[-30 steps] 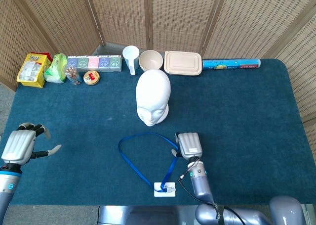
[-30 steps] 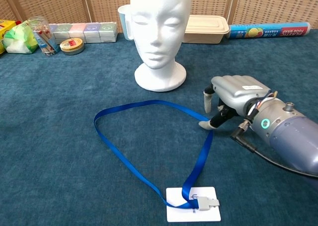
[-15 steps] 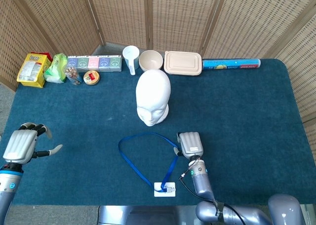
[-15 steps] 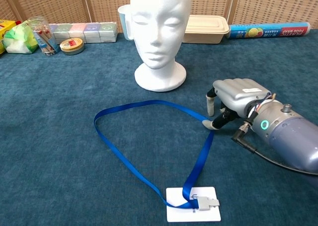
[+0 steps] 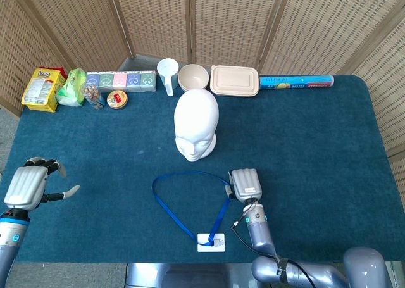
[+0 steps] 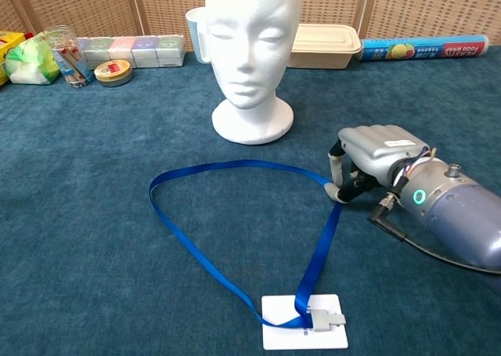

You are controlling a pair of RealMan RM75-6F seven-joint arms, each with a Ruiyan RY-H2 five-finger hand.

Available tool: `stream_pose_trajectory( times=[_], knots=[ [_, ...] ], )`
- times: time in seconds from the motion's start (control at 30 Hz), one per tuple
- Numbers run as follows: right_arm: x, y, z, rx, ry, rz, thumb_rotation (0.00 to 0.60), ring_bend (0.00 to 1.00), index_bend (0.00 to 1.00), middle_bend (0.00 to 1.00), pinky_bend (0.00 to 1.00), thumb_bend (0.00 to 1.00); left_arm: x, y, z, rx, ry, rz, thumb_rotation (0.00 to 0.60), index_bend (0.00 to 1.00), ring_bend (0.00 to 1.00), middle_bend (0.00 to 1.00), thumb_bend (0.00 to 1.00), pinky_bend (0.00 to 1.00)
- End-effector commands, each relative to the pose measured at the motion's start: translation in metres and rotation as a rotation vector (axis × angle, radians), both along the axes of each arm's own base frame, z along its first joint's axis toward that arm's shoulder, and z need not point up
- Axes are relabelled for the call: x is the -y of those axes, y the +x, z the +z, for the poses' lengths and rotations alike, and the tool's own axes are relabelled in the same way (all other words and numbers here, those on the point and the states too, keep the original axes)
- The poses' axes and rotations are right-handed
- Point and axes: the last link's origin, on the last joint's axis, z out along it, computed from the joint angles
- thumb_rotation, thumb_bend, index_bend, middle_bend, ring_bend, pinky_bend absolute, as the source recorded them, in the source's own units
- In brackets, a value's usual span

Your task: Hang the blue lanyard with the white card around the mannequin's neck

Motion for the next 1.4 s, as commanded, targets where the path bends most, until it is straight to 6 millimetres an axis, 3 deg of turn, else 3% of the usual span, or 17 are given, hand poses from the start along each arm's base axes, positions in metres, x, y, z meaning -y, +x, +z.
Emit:
stream_pose_trajectory(
  times=[0.03, 1.4],
  knots=[
    [-0.0005, 0.0017, -0.0010, -0.003, 0.006, 0.008, 0.445, 1.00, 0.54, 1.00, 1.00, 0.47, 0.0002, -0.0002, -0.0001, 0.000, -0.001, 0.000, 0.304, 0.52, 0.38, 0.45, 0.15, 0.24],
    [-0.0041, 0.0093, -0.0077, -0.075, 0.044, 0.068, 0.447, 1.00, 0.62, 1.00, 1.00, 0.56, -0.0038, -0.0017, -0.0017, -0.017, -0.016, -0.010, 0.305, 0.52, 0.38, 0.45, 0.15, 0.24]
  ],
)
